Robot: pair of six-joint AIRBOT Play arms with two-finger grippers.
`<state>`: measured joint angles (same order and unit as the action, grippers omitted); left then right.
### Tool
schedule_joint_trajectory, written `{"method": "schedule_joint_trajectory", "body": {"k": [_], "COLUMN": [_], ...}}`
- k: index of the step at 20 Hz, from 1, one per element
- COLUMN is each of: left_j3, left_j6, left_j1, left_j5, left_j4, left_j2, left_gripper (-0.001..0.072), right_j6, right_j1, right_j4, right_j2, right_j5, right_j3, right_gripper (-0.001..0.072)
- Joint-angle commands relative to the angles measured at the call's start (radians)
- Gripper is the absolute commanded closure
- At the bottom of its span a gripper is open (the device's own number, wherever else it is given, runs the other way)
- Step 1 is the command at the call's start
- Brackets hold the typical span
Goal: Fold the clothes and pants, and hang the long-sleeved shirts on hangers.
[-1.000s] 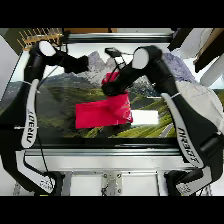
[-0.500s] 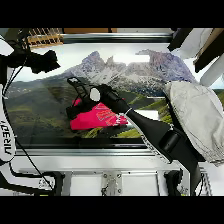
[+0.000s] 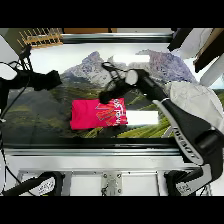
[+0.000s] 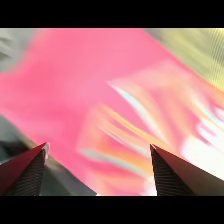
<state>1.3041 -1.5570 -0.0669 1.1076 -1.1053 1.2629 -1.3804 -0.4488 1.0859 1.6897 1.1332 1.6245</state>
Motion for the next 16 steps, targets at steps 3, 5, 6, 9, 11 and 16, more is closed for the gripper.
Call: {"method": "schedule_joint_trajectory", "body": {"k": [3,5,6,9,11,16], "left_j3": [-0.241,-0.275,-0.278,-0.278,-0.278,-0.278], "left_j6": [0.017,0.017,0.017,0.017,0.016,0.016], "left_j1": [0.127,0.163,0.174,0.198,0.199,0.198], "left_j5": [-0.129,-0.149,-0.147,-0.153,-0.163,-0.170], "left_j4": [0.001,0.001,0.001,0.002,0.002,0.001], "left_j2": [-0.136,-0.155,-0.156,-0.155,-0.155,-0.155], "left_gripper": [0.0702,0.0702,0.0702,0.0702,0.0702,0.0702], "right_j6": [0.017,0.024,0.041,0.141,0.191,0.246], "right_j1": [0.326,0.376,0.380,0.341,0.291,0.138], "right_j4": [-0.100,-0.205,-0.239,-0.402,-0.520,-0.670], "right_j2": [-0.074,-0.041,-0.014,0.060,0.100,0.158], "right_j5": [0.024,-0.031,-0.047,-0.085,-0.137,-0.172], "right_j3": [-0.346,-0.408,-0.414,-0.414,-0.412,-0.402], "right_gripper": [0.0001,0.0001,0.0001,0.0001,0.0001,0.0060]}}
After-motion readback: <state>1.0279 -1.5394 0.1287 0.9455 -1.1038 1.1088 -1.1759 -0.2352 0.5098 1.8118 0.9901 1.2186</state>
